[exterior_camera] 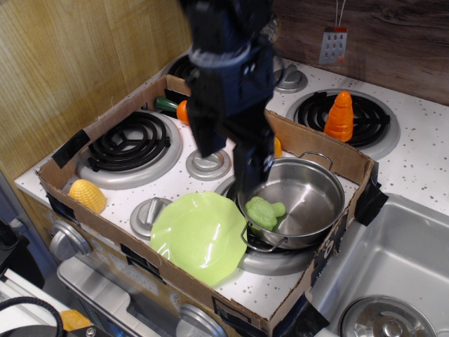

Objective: Take broccoli out of pan

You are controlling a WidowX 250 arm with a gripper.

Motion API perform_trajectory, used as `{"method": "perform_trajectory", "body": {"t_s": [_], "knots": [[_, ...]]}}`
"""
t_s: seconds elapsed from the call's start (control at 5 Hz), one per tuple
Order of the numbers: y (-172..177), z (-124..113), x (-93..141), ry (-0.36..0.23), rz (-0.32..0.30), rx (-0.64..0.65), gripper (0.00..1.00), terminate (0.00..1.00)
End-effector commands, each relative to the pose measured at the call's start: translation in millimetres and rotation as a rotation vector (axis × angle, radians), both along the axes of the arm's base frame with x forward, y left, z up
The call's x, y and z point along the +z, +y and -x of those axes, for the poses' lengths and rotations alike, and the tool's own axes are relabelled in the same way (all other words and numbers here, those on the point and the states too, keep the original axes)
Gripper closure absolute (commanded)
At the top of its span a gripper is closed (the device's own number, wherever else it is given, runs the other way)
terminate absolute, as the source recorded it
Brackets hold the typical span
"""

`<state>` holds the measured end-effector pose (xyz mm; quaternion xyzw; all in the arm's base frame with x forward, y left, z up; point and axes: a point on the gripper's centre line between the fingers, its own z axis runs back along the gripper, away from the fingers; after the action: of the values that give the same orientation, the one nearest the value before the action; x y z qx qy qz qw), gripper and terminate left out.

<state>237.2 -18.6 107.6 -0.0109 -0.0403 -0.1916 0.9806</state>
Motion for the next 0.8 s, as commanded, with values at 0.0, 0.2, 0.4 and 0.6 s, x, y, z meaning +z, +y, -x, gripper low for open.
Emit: {"method": "perform_trajectory", "body": {"t_s": [0.0,0.2,0.4,0.6], "knots": [[-15,-32,2,-0.071,0.037,-0.018,0.0,0.0],[-26,-37,-15,-0.112,0.07,-0.009,0.0,0.0],[-33,-39,-29,-0.145,0.104,-0.002,0.0,0.0],[-35,-36,-34,-0.152,0.098,-0.005,0.0,0.0]]}}
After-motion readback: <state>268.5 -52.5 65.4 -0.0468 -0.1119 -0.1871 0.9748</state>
